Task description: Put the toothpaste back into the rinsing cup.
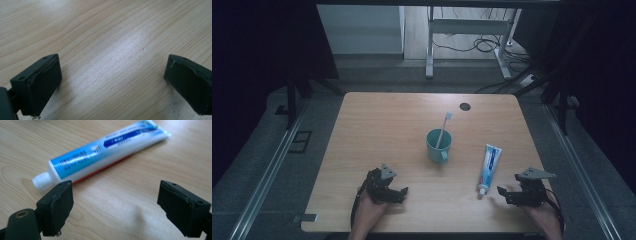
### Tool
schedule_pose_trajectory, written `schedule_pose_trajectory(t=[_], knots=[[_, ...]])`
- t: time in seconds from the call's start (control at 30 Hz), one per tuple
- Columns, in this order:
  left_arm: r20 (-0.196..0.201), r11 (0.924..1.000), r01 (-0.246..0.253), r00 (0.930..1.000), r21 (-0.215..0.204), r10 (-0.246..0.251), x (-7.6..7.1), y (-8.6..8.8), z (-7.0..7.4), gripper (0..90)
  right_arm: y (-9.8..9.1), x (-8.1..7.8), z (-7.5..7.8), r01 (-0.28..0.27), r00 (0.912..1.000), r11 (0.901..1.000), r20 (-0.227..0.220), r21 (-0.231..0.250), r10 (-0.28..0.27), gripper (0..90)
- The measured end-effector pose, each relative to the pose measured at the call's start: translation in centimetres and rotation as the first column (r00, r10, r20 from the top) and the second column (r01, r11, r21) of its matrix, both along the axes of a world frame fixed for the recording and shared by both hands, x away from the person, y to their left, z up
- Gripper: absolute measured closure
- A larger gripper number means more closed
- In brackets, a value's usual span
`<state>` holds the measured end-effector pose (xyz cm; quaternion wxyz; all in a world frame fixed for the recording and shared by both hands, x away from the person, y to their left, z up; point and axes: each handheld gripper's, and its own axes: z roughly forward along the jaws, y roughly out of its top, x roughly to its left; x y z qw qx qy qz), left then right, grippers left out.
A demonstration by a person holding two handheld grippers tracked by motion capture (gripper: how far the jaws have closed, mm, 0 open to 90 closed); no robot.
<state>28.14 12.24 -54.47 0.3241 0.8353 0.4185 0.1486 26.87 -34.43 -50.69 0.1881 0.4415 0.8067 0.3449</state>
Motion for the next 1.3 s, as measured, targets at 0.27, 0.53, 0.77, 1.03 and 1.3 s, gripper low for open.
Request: schedule_pose_trajectory(t=[0.27,0.53,0.77,1.03,1.3], knots=[[0.0,1.0,0.0,1.0,0.0,0.0,0.0,0.0,0.0,1.4,1.3,1.1,1.8,-0.05,0.9987,0.9986,0.011,0.012,0.05,3.6],[-0.001,1.0,-0.002,1.0,-0.001,0.002,0.0,0.0,0.0,1.5,2.9,2.2,2.2,-0.103,0.9946,0.9943,0.007,0.025,0.103,4.4],[-0.002,1.0,-0.003,1.0,-0.002,0.003,0.0,0.0,0.0,1.5,4.8,3.2,2.2,-0.139,0.9898,0.9892,-0.025,0.046,0.141,10.5],[-0.002,1.0,-0.003,1.0,-0.002,0.003,0.0,0.0,0.0,1.5,7.4,4.2,1.7,-0.186,0.977,0.9813,-0.097,0.05,0.19,12.2],[-0.001,1.0,-0.001,1.0,0.0,0.001,0.0,0.0,0.0,1.5,9.0,4.8,1.2,-0.171,0.9778,0.9852,-0.121,0.014,0.171,46.4]])
